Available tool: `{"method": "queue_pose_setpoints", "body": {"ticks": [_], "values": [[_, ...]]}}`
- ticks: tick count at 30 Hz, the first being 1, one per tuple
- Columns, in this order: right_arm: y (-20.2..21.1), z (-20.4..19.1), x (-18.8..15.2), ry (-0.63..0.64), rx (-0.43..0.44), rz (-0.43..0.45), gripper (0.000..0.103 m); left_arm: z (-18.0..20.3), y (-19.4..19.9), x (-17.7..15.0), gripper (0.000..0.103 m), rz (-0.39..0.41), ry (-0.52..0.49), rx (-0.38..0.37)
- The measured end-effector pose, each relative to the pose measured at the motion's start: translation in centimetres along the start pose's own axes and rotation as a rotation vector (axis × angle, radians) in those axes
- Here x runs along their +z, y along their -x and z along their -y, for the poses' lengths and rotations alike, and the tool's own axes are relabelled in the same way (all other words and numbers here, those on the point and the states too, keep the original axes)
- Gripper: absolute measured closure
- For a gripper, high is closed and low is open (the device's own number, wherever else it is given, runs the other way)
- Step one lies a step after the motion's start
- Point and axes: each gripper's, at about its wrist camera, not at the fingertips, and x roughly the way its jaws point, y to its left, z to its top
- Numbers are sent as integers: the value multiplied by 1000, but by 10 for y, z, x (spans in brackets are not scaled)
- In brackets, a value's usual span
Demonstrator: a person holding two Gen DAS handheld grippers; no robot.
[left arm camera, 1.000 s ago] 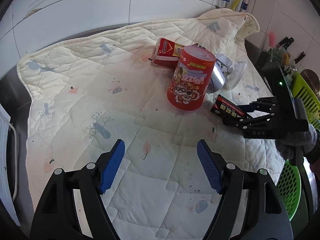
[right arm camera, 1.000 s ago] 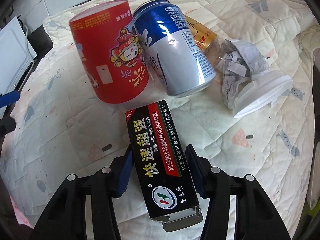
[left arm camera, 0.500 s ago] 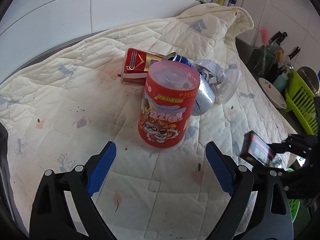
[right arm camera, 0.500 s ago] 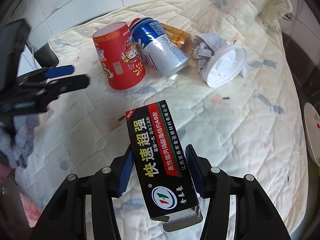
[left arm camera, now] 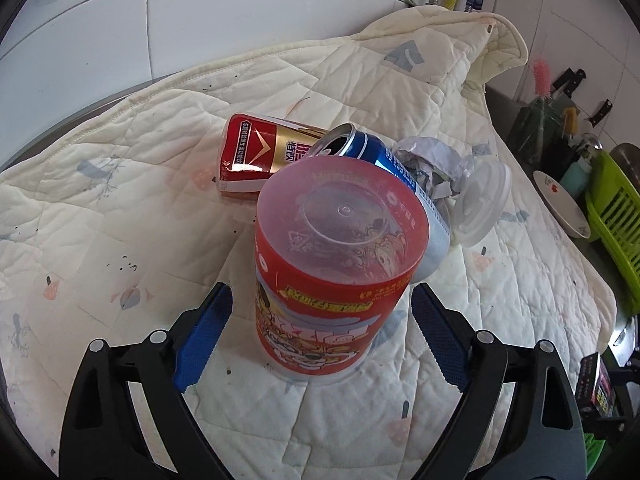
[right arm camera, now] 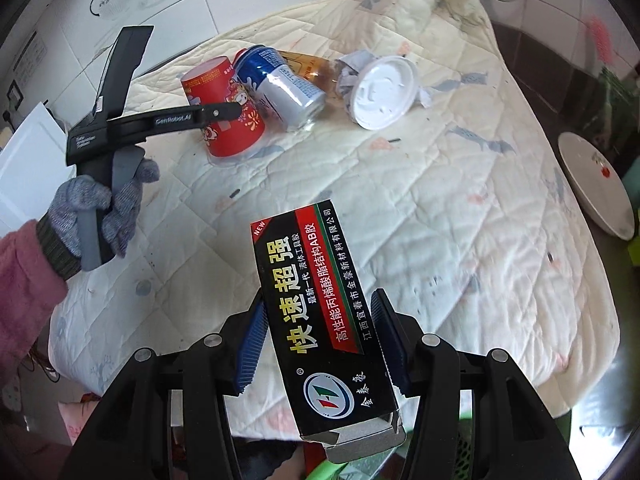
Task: Collect trash
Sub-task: 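Grasp the red chip tube with left tool while right tool lifts the box, then drop the black box into the basket with right tool while left carries tube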
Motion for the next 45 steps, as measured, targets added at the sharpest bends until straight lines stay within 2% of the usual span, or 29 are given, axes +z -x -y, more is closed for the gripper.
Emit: {"method": "queue_pose_setpoints", "body": {"ticks": [7,13,20,34,45], "values": [[10,10,-22,-55,-22,-7,53,-7,-12,1,15,15,43,-7],[20,18,-38,-109,-30,-2,53,-8,-19,1,30,14,48,-30],[32,26,-56,-159,-46,0,53,-8,-12,-3,32,33,52,-27],[58,43,-97,-200,-56,17,53,2,48,-31,32,43,27,0],[83,65,-141,-233,-75,36,53,49,120,-67,32,78,-8,-27]]}}
